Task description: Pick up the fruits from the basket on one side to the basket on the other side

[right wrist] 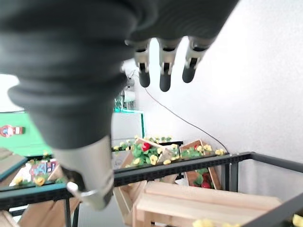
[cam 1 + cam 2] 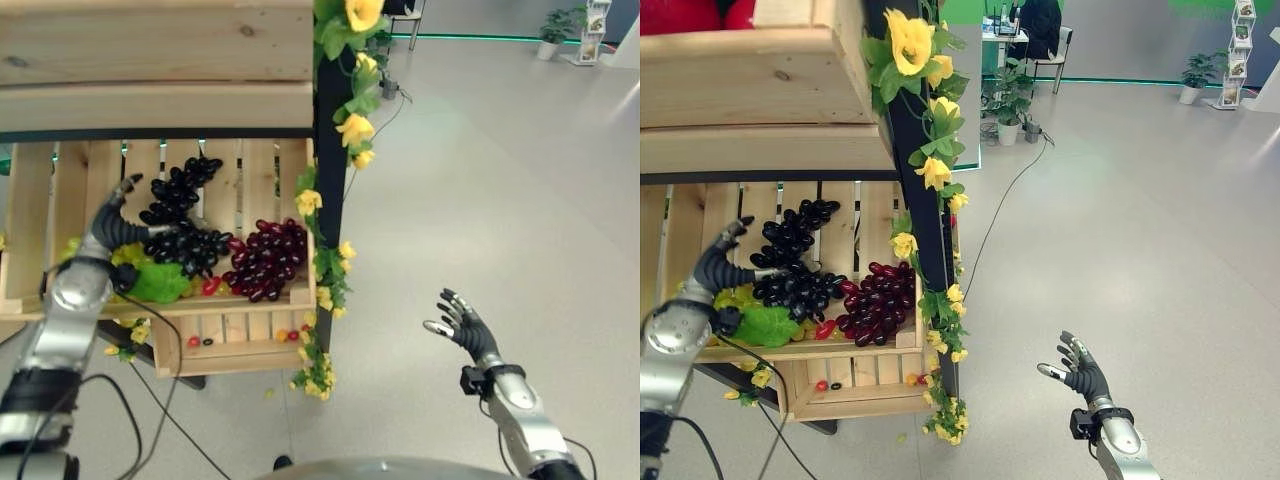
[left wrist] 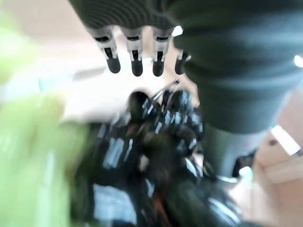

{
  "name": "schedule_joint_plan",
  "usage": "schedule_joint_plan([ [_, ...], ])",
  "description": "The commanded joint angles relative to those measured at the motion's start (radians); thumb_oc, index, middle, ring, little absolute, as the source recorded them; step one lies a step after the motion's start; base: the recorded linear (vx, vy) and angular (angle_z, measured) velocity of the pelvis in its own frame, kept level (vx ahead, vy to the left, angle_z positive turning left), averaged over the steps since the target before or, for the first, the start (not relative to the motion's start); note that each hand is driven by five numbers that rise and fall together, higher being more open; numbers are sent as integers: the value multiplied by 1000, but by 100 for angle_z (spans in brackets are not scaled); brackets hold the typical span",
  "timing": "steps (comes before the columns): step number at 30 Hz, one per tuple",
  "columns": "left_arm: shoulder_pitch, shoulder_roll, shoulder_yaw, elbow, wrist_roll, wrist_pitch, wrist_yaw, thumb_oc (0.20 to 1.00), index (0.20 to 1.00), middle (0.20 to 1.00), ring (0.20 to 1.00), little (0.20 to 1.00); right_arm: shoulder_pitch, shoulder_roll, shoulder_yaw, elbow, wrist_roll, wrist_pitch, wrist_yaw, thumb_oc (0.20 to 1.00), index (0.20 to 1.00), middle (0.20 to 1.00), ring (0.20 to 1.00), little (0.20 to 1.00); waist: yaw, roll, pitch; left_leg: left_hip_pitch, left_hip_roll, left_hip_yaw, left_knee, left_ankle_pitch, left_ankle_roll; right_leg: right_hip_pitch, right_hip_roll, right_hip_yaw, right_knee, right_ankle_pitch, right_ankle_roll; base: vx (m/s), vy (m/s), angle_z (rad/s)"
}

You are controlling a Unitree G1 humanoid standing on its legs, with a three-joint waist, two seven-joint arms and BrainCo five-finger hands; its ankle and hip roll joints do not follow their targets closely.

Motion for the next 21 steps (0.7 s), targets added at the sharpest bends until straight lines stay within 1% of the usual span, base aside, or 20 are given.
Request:
schedule_joint_plan([
  [1, 18, -128, 79, -54, -295, -114, -4, 1000, 1000, 1000, 1000, 1000, -82, 5, -65, -68, 23, -47, -8, 1000, 1000, 1000, 1000, 1000, 13, -10, -2, 60, -14, -45, 50, -115, -2, -11, -29, -31, 16, 37, 51, 0, 0, 0],
  [2, 21, -130, 80, -57, -295, -113, -4, 1000, 1000, 1000, 1000, 1000, -82, 5, -64, -68, 23, -47, -8, 1000, 1000, 1000, 1000, 1000, 11, -11, -4, 56, -16, -45, 50, -111, -1, -14, -31, -31, 15, 40, 50, -18, -3, -5],
  [3, 59, -173, 80, -92, -293, -113, -5, 1000, 1000, 1000, 1000, 1000, -83, 4, -68, -70, 21, -51, -9, 1000, 1000, 1000, 1000, 1000, 13, -13, -4, 53, -16, -46, 52, -111, 0, -16, -32, -31, 15, 40, 48, -19, 0, -5],
  [4, 61, -174, 81, -95, -292, -112, -5, 1000, 1000, 1000, 1000, 1000, -82, 3, -68, -69, 21, -52, -9, 1000, 1000, 1000, 1000, 1000, 13, -12, -4, 53, -16, -46, 53, -111, 0, -16, -32, -31, 15, 40, 48, -12, -2, -3],
  [5, 88, -193, 91, -117, -291, -129, -12, 1000, 1000, 1000, 1000, 1000, -84, 7, -70, -66, 24, -56, -9, 1000, 1000, 1000, 1000, 1000, 15, -14, -3, 53, -16, -47, 53, -111, 0, -16, -32, -31, 15, 39, 47, 0, 0, 0],
  [6, 117, -251, 94, -127, -304, -142, -4, 1000, 1000, 1000, 1000, 1000, -84, 5, -70, -72, 24, -63, -7, 1000, 1000, 1000, 1000, 1000, 19, -17, -2, 49, -16, -49, 55, -111, 0, -15, -32, -33, 15, 38, 45, 0, 0, 0],
  [7, 118, -254, 94, -129, -303, -142, -4, 1000, 1000, 1000, 1000, 1000, -83, 3, -70, -72, 24, -63, -7, 1000, 1000, 1000, 1000, 1000, 19, -16, -2, 49, -16, -49, 55, -111, 0, -16, -32, -33, 15, 38, 45, 0, 0, 0],
  [8, 144, -294, 96, -144, -299, -159, -13, 1000, 1000, 1000, 1000, 1000, -84, 9, -76, -71, 29, -70, -11, 1000, 1000, 1000, 1000, 1000, 25, -18, 1, 45, -16, -53, 57, -110, -1, -15, -34, -39, 15, 38, 43, 0, 0, 0],
  [9, 146, -296, 97, -146, -298, -159, -13, 1000, 1000, 1000, 1000, 1000, -83, 8, -76, -71, 29, -70, -11, 1000, 1000, 1000, 1000, 1000, 24, -17, 0, 45, -16, -54, 58, -110, -1, -15, -34, -39, 15, 38, 43, -40, -24, 0],
  [10, 174, -335, 84, -162, -293, -168, -21, 1000, 1000, 1000, 1000, 1000, -80, 8, -78, -76, 30, -75, -11, 1000, 1000, 1000, 1000, 1000, 30, -20, 4, 40, -16, -58, 59, -109, -1, -15, -35, -45, 15, 37, 41, 0, 0, 0],
  [11, 175, -336, 83, -164, -292, -168, -21, 1000, 1000, 1000, 1000, 1000, -79, 7, -78, -76, 30, -75, -11, 1000, 1000, 1000, 1000, 1000, 29, -20, 3, 40, -16, -59, 59, -109, -1, -15, -35, -46, 15, 37, 41, -47, -40, 3],
  [12, 206, -380, 74, -165, -312, -179, -37, 1000, 1000, 1000, 1000, 1000, -80, 13, -81, -76, 37, -84, -13, 1000, 1000, 1000, 1000, 1000, 36, -26, 7, 35, -15, -63, 60, -106, -1, -16, -36, -53, 15, 37, 39, -31, -32, 4],
  [14, 227, -408, 72, -153, -310, -187, -33, 1000, 1000, 1000, 1000, 1000, -75, 14, -85, -80, 42, -91, -15, 1000, 1000, 1000, 1000, 1000, 42, -30, 9, 29, -15, -68, 61, -104, -2, -17, -35, -60, 15, 37, 38, -37, -40, 6],
  [16, 238, -414, 69, -158, -304, -193, -42, 1000, 1000, 1000, 1000, 1000, -75, 15, -89, -79, 45, -95, -17, 1000, 1000, 1000, 1000, 1000, 44, -32, 12, 24, -15, -72, 62, -102, -3, -18, -35, -65, 16, 37, 37, -30, -33, 8],
  [17, 260, -436, 67, -157, -318, -203, -54, 1000, 1000, 1000, 1000, 1000, -69, 19, -96, -82, 51, -101, -19, 1000, 1000, 1000, 1000, 1000, 52, -36, 17, 17, -14, -78, 63, -100, -4, -18, -36, -73, 17, 36, 36, -21, -24, 5],
  [21, 276, -452, 52, -152, -305, -222, -55, 1000, 1000, 1000, 1000, 1000, -67, 22, -104, -81, 52, -114, -32, 1000, 1000, 1000, 1000, 1000, 63, -41, 22, 7, -14, -90, 66, -98, -5, -17, -38, -86, 19, 34, 35, -25, -48, 15],
])
